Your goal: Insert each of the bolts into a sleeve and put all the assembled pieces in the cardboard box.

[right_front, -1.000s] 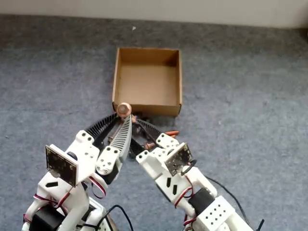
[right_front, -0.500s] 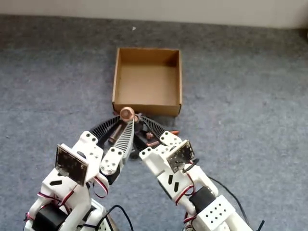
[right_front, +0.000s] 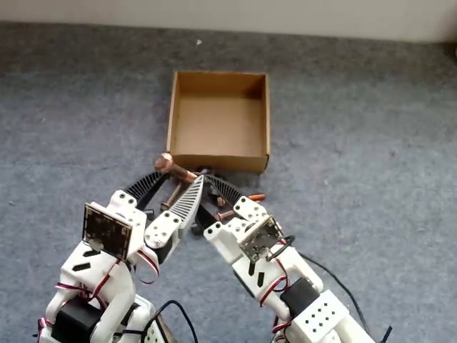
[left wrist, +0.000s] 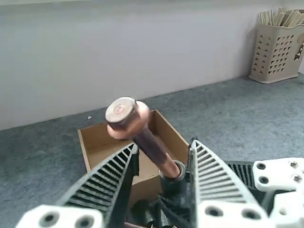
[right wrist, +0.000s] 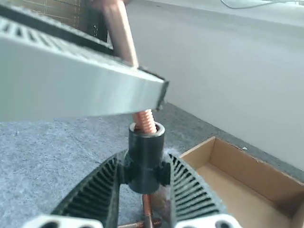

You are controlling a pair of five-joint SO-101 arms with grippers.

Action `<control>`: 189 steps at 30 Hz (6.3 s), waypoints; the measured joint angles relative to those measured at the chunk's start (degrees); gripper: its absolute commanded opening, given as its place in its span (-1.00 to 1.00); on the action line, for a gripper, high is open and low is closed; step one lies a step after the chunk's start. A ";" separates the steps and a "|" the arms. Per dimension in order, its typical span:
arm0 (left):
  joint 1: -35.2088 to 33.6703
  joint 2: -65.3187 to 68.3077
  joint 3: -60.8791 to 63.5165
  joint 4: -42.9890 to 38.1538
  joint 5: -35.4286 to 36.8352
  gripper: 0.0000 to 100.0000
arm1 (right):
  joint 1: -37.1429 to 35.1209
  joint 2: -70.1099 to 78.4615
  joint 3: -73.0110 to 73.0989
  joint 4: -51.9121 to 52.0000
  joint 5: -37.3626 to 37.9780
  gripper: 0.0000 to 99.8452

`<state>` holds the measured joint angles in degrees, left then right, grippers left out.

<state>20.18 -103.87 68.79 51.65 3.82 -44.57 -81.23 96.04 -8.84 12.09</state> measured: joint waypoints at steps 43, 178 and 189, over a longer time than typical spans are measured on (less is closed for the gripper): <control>2.37 0.18 3.78 -1.76 -4.13 -0.62 | -5.27 0.00 0.00 4.66 12.48 -0.99; -33.23 0.00 20.40 8.88 -4.22 -0.83 | 11.25 106.99 -95.38 69.45 -31.65 -0.99; -33.23 0.00 21.10 8.88 -4.22 -0.83 | 10.73 87.56 -88.88 72.70 -25.93 -0.99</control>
<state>-13.05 -103.87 89.89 60.53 -0.40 -33.85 6.33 7.16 63.87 -13.85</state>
